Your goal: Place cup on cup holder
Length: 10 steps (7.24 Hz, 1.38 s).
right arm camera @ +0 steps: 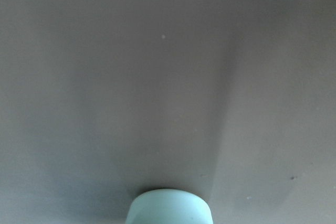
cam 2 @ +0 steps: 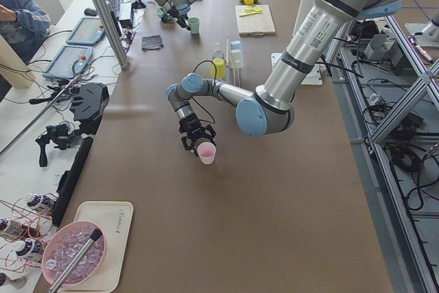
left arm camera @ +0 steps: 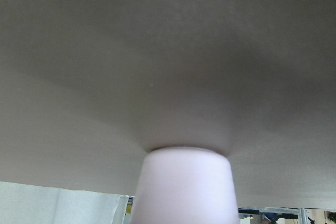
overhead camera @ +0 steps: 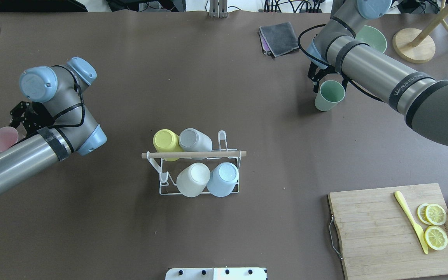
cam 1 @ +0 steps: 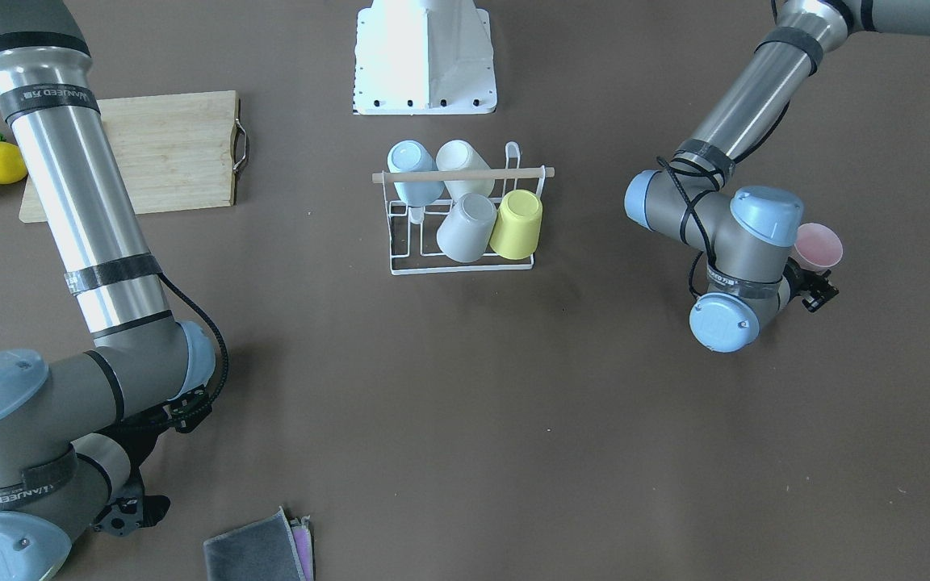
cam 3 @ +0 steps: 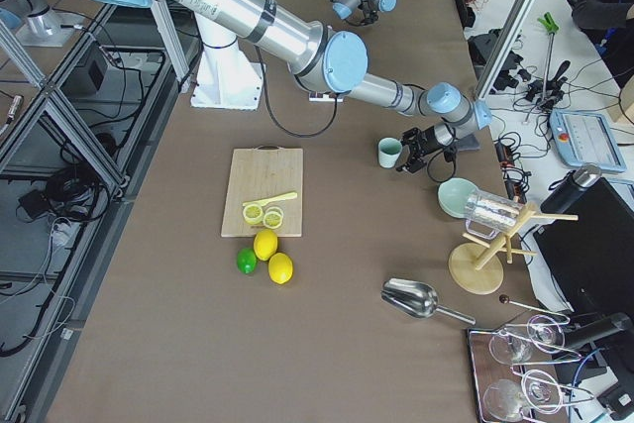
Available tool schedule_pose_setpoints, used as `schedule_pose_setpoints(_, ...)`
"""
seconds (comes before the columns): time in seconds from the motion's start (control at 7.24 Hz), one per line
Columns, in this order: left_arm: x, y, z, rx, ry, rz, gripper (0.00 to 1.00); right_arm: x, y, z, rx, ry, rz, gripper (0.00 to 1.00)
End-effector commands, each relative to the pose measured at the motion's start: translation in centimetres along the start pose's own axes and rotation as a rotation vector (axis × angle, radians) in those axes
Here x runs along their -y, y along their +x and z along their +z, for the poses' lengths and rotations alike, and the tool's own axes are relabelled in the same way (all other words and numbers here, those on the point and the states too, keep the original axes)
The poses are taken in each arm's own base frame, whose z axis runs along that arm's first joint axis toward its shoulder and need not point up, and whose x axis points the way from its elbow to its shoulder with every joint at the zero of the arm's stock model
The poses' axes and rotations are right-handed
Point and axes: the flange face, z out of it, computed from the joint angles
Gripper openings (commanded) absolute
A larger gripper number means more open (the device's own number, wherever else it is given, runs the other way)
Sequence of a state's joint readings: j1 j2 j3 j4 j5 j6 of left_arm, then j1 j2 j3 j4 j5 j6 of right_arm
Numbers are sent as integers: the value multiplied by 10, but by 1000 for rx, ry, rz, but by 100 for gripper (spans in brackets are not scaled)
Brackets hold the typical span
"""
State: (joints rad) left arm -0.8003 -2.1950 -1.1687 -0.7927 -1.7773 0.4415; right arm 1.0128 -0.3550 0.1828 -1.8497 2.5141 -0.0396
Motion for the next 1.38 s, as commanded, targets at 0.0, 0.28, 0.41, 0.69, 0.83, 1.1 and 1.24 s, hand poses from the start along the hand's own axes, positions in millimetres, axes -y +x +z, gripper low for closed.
schedule_pose_setpoints(0.0, -1, 2, 3, -5, -24, 23, 85, 0, -1, 1, 23, -5, 2, 100)
schedule_pose_setpoints(0.28, -2, 3, 7, -6, -38, 33, 79, 1, -1, 10, 36, -17, 8, 100)
schedule_pose_setpoints(0.41, -3, 1, 13, -10, -49, 35, 74, 2, -6, 16, 33, -23, 2, 100)
schedule_pose_setpoints(0.69, -7, -1, 10, -10, -36, 33, 63, 2, -4, 27, 30, -41, 13, 100)
schedule_pose_setpoints(0.83, -16, 1, 0, -1, -1, 31, 62, 2, -3, 28, 28, -47, 22, 100)
schedule_pose_setpoints(1.1, -62, 12, -42, 50, 168, -8, 62, 0, -5, 27, 30, -62, 43, 100)
schedule_pose_setpoints(1.24, -86, 35, -69, 87, 280, -68, 62, -1, -10, 23, 30, -60, 41, 100)
